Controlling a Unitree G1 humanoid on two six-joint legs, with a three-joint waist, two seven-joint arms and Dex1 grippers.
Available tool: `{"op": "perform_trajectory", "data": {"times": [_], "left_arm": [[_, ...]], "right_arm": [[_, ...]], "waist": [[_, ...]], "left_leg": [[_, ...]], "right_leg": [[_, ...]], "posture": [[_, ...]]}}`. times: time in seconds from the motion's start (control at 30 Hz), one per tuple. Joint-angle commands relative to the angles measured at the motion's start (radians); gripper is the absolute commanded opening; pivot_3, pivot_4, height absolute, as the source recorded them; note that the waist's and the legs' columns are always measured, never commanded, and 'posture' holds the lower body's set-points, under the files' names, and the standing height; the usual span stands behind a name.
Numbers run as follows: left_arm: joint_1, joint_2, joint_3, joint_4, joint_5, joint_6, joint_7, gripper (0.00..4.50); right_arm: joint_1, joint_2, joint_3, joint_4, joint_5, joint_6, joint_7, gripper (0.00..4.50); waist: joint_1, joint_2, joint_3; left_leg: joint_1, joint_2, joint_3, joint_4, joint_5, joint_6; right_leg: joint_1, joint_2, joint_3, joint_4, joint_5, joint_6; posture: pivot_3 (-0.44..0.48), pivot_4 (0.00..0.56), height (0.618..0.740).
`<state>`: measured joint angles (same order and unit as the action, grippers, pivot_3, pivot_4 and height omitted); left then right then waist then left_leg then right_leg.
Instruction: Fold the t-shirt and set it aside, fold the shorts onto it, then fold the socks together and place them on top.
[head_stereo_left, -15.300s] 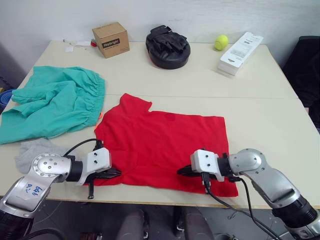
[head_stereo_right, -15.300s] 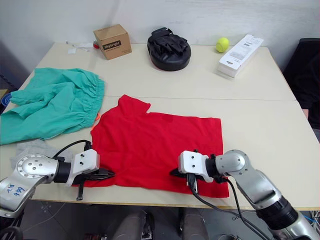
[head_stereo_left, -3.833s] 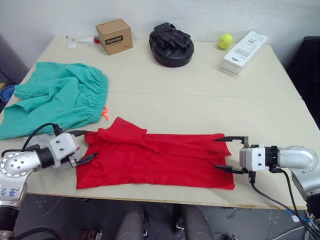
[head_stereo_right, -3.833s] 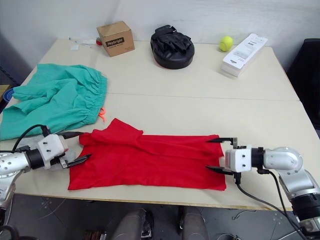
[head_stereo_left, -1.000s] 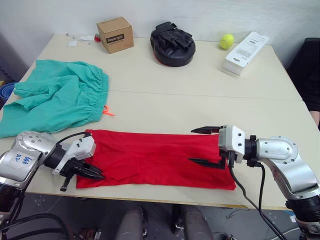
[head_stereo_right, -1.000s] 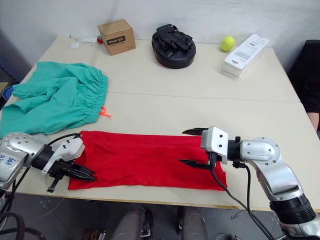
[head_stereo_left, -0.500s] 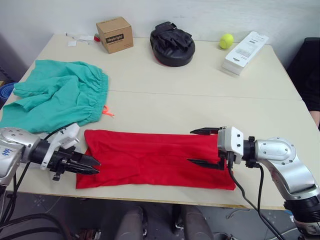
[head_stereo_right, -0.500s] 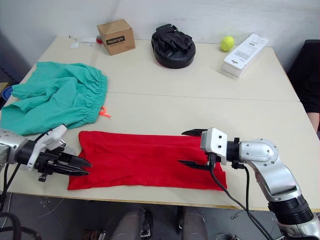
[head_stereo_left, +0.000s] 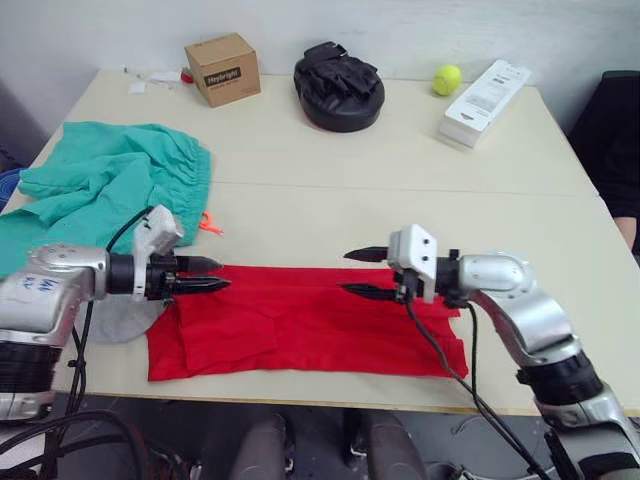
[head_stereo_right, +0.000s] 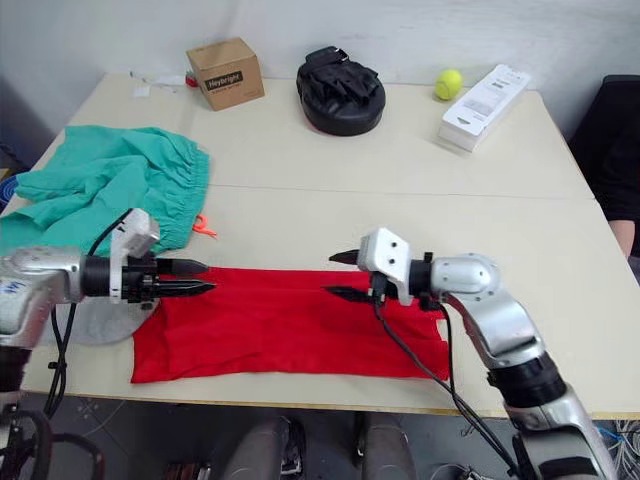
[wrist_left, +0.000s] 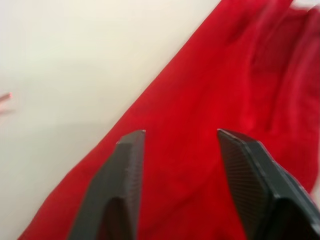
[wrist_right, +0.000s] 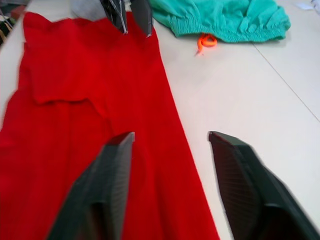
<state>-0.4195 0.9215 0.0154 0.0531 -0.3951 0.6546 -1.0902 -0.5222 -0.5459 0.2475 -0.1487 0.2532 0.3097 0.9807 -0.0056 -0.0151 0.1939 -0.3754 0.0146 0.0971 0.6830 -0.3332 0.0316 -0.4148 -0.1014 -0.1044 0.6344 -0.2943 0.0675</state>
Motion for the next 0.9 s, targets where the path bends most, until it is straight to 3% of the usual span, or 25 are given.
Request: {"op": "perform_trajectory", "data": {"times": [0.03, 0.13, 0.4, 0.53, 0.73, 0.9], "left_arm": [[0.011, -0.016, -0.027, -0.001, 0.065, -0.095, 0.025, 0.93], [0.021, -0.037, -0.062, -0.001, 0.097, -0.115, 0.031, 0.03], [0.021, -0.073, -0.112, 0.053, 0.199, -0.182, 0.077, 0.03], [0.021, -0.075, -0.109, 0.092, 0.219, -0.211, 0.082, 0.03], [0.021, -0.079, -0.104, 0.139, 0.232, -0.242, 0.100, 0.03], [0.020, -0.088, -0.097, 0.154, 0.235, -0.258, 0.117, 0.03]], "right_arm": [[-0.060, 0.047, 0.034, 0.078, -0.055, -0.029, -0.026, 0.92], [-0.096, 0.093, 0.079, 0.164, -0.115, -0.066, -0.037, 0.00], [-0.085, 0.124, 0.181, 0.294, -0.268, -0.111, -0.055, 0.00], [-0.042, 0.071, 0.147, 0.289, -0.294, -0.125, -0.071, 0.00], [0.112, -0.145, -0.035, 0.230, -0.244, -0.122, -0.053, 0.00], [0.191, -0.270, -0.157, 0.293, -0.237, -0.166, -0.062, 0.00]], "waist": [[0.000, 0.000, 0.000], [0.002, 0.000, 0.000], [0.003, 0.000, 0.000], [0.004, 0.001, -0.003], [0.010, 0.001, -0.006], [0.004, 0.004, -0.013]], "left_leg": [[0.000, 0.000, 0.000, 0.000, 0.000, 0.000], [0.000, 0.000, 0.000, 0.000, 0.000, 0.000], [0.001, -0.001, 0.000, 0.000, 0.000, 0.000], [0.005, -0.001, -0.001, 0.001, 0.000, 0.000], [0.006, -0.003, -0.002, 0.001, 0.000, 0.001], [0.008, -0.002, -0.002, -0.001, 0.000, 0.001]], "right_leg": [[0.000, 0.000, 0.000, 0.000, 0.000, 0.000], [0.000, -0.001, 0.000, 0.000, 0.000, 0.000], [0.001, -0.002, 0.000, 0.001, 0.000, 0.000], [0.005, -0.002, -0.001, 0.002, 0.000, 0.000], [0.006, -0.006, -0.001, 0.002, 0.000, 0.000], [0.008, -0.006, -0.002, -0.004, 0.000, 0.000]], "posture": [[0.000, 0.150, 0.740], [0.000, 0.150, 0.740], [0.000, 0.150, 0.740], [0.000, 0.150, 0.740], [0.000, 0.150, 0.740], [0.000, 0.150, 0.740]]}}
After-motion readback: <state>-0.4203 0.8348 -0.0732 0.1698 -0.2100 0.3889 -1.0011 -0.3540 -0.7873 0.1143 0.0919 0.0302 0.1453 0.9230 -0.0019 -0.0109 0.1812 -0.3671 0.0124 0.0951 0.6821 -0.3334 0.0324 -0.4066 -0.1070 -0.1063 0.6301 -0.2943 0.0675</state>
